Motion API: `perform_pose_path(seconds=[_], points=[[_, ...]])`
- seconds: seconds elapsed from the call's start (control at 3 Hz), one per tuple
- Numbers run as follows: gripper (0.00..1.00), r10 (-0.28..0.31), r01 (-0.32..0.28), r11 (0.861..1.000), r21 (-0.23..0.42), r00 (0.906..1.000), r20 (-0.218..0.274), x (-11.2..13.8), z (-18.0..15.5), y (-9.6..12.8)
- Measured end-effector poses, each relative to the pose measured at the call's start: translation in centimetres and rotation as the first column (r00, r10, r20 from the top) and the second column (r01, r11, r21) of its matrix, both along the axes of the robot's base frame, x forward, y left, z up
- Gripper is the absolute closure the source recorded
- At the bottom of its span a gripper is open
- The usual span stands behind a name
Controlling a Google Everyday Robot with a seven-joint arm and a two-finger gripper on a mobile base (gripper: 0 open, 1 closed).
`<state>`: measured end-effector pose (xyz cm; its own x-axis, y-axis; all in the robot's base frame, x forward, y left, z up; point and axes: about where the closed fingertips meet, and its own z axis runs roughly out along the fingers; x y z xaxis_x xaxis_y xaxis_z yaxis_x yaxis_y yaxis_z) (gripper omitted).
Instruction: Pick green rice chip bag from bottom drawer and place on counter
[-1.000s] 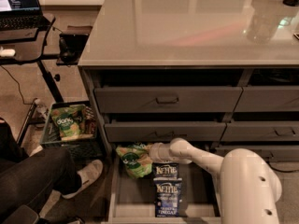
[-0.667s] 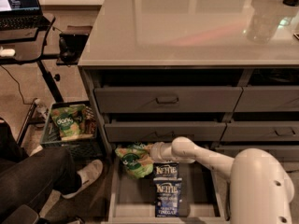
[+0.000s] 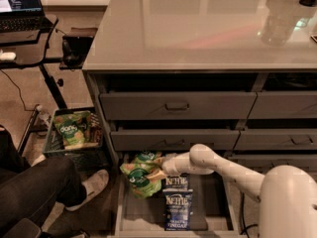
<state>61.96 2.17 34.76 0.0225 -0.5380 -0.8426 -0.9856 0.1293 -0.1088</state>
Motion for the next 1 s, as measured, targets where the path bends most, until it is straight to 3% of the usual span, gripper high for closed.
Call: perform_pose_path(seconds=[0.33,0.67,1.0], points=[[1.00,0.022,-0.020,0.998,0.053,0.9993,-0.031,-1.9,1.4,-1.4],[1.00,-0.041,0.043,0.996,0.075,0.9989,-0.021,-0.6,3.5,-5.6],[1.00,-0.041,0.043,0.996,0.075,0.9989,-0.021,-0.6,3.5,-5.6]])
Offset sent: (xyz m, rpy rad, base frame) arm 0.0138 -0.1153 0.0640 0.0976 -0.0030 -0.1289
